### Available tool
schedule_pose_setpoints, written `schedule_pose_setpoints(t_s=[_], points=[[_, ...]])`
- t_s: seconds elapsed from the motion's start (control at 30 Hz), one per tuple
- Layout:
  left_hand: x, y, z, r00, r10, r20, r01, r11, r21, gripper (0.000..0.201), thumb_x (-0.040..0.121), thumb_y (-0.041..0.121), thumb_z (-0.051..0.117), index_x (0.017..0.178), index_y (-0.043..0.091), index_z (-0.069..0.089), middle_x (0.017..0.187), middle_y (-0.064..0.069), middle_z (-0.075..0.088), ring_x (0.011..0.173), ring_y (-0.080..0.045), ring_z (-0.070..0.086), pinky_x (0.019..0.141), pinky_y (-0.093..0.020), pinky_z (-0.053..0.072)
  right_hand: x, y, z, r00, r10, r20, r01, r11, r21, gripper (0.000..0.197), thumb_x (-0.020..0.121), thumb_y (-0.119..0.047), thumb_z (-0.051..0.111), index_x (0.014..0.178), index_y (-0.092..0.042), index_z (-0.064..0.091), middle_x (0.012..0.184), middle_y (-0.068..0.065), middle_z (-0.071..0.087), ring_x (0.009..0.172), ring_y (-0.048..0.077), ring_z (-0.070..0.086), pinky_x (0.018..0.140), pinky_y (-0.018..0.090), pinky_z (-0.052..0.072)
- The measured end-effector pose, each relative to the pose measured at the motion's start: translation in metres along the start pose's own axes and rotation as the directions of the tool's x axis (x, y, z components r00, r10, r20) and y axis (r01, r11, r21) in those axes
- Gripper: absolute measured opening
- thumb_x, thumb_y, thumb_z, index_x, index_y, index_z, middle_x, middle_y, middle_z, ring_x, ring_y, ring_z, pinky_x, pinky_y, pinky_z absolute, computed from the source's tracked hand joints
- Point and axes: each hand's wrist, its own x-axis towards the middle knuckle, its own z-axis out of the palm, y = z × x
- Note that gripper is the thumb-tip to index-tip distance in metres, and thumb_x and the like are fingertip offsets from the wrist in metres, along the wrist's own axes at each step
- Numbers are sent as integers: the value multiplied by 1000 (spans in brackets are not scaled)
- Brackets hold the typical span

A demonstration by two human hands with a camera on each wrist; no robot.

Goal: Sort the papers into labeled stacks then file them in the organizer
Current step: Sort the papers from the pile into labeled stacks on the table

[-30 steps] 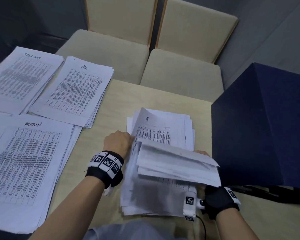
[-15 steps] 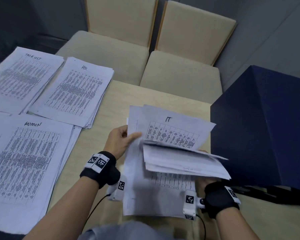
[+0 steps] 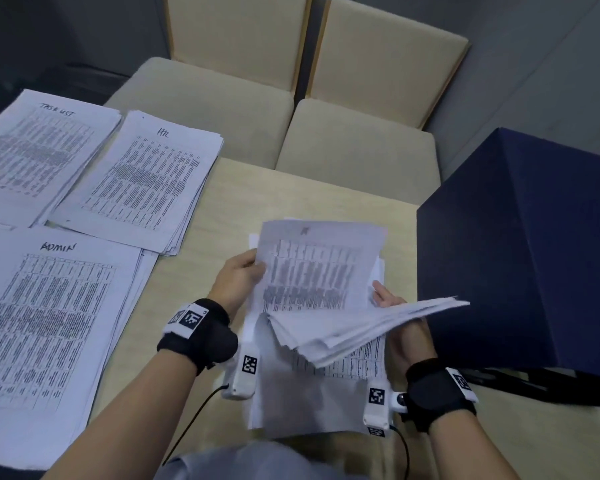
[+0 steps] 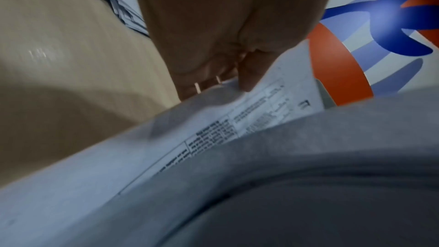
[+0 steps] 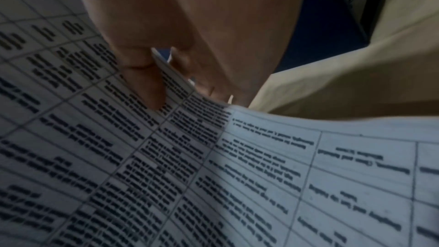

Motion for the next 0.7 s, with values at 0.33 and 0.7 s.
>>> schedule_pose_setpoints(t_s=[0.33,0.7], points=[[18,-29,-6,959,-56,-278,252,622,742,24,85,36,66,87,14,58,81,-2,62,80,-26,59,67,-29,45,-1,2,-5,994,-113,-14,113,991,71,32,85,13,48,109,-4,59,98,11,68,96,24,65,90,35,51],[6,-20,-12,892,434,-125,-193,616,763,25,91,39,59,81,20,70,70,3,66,64,-22,59,58,-32,47,-3,7,-15,998,-24,-54,29,994,106,35,85,11,46,111,1,67,108,15,73,105,29,65,96,37,47]])
